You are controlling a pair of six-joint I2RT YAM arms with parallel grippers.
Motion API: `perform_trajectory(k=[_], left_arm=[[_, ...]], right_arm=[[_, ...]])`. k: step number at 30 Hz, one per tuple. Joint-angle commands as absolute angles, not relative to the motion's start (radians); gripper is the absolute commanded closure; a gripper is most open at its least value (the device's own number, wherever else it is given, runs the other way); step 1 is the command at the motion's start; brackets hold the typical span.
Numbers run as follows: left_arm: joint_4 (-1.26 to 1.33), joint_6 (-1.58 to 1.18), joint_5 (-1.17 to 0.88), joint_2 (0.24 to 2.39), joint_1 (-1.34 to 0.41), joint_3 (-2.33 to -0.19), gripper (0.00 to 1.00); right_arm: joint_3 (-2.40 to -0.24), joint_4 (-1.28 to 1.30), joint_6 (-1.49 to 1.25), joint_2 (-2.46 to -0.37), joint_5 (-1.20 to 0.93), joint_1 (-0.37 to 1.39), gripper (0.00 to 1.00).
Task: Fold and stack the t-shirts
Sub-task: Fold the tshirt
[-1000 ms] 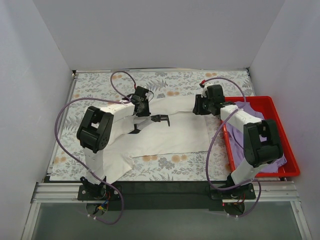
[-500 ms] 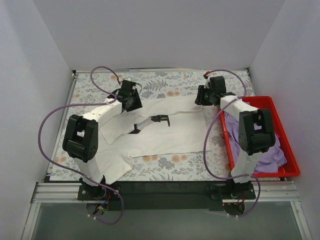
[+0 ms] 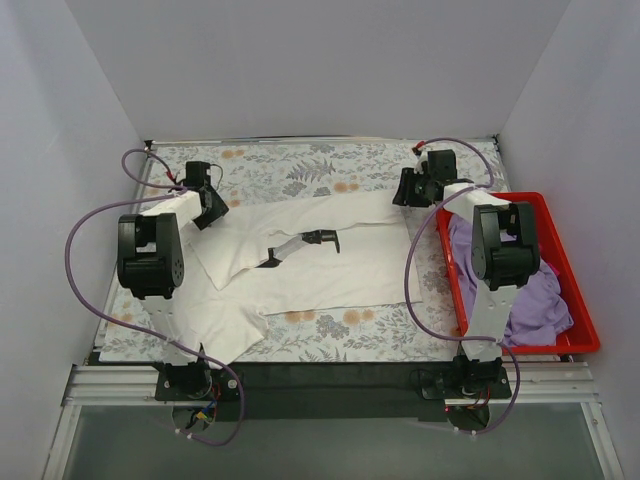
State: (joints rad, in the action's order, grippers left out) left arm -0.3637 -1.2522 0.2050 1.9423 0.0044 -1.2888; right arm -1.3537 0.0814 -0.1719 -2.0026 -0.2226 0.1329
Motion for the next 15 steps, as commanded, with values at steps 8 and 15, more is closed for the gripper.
perform_trajectory(k=[8,15], left_arm=[[-0.35,-1.22,0.259,2.006,0.051,-1.353,0.57],[-0.351,-1.218,0.255,2.025,0.052,-1.353,0.58]], right_arm=[[-1.313,0.077,-0.187,-1.982,-0.246,0.138,0.58],[-1.269,0.089,-0.164,-1.945,-0.281,0.137,0.59]])
